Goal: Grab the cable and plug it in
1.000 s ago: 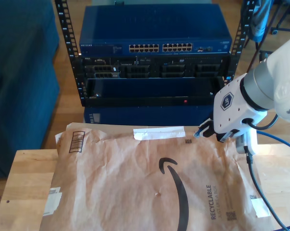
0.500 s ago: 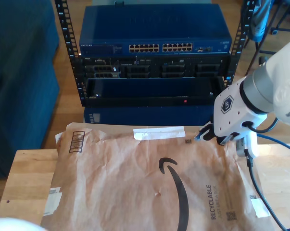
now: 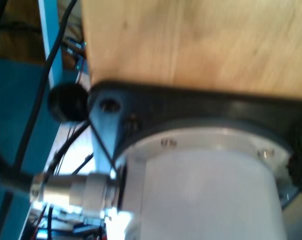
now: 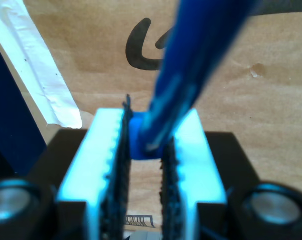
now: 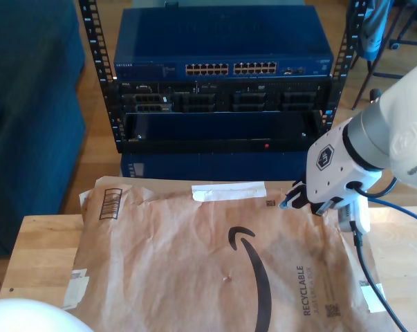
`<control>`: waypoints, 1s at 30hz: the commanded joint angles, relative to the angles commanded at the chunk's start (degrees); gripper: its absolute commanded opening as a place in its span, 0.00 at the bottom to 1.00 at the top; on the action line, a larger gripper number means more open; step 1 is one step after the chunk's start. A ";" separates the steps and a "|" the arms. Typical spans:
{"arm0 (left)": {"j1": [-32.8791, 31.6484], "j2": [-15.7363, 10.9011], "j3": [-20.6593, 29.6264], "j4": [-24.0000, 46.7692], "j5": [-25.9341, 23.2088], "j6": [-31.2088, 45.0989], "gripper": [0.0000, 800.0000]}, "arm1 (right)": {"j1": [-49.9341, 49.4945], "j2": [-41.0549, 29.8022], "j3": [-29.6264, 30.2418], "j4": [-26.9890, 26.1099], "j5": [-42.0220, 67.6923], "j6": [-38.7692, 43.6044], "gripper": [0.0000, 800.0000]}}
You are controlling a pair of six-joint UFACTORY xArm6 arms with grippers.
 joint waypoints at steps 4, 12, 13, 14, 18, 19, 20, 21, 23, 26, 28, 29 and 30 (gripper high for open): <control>0.44 0.18 3.25 -0.09 -5.98 -0.26 1.00 | 0.00 0.62 0.00 0.09 -0.09 0.00 0.00; 0.70 0.26 3.87 -0.09 -7.47 -0.18 1.00 | 0.35 1.41 -0.26 0.35 -0.18 0.09 0.00; 0.70 0.26 3.87 -0.09 -7.47 -0.18 1.00 | 0.26 1.41 -0.26 0.26 -0.18 0.18 0.00; 0.70 0.26 3.87 -0.09 -7.47 -0.18 1.00 | 0.26 1.23 -0.18 0.26 -0.18 0.09 0.00; 0.70 0.35 3.78 -0.09 -7.38 -0.26 1.00 | 0.26 0.97 0.09 0.09 -0.18 0.09 0.00; 0.70 0.44 3.78 -0.09 -7.38 -0.26 1.00 | 0.26 1.05 0.09 0.18 -0.18 0.00 0.00; 0.70 0.44 3.78 -0.09 -7.38 -0.26 1.00 | 0.26 1.05 0.09 0.26 -0.18 0.00 0.00; 0.70 0.35 3.78 -0.09 -7.38 -0.26 1.00 | 0.44 1.32 0.09 0.44 -0.18 0.00 0.00; 0.70 0.44 3.78 -0.09 -7.38 -0.26 1.00 | 0.79 1.58 0.09 0.53 -0.26 0.00 0.00; 0.70 0.44 3.78 -0.09 -7.30 -0.26 1.00 | 2.46 1.58 0.44 0.26 -0.88 0.00 0.00; 0.70 0.44 3.78 -0.09 -7.38 -0.26 1.00 | 2.81 1.49 0.44 0.18 -1.58 -0.18 0.00; 0.70 0.44 3.78 -0.09 -7.38 -0.26 1.00 | 2.81 1.49 0.53 0.18 -1.58 -0.18 0.00; 0.70 0.44 3.78 -0.09 -7.38 -0.26 1.00 | 2.81 1.32 0.62 0.00 -1.58 -0.26 0.00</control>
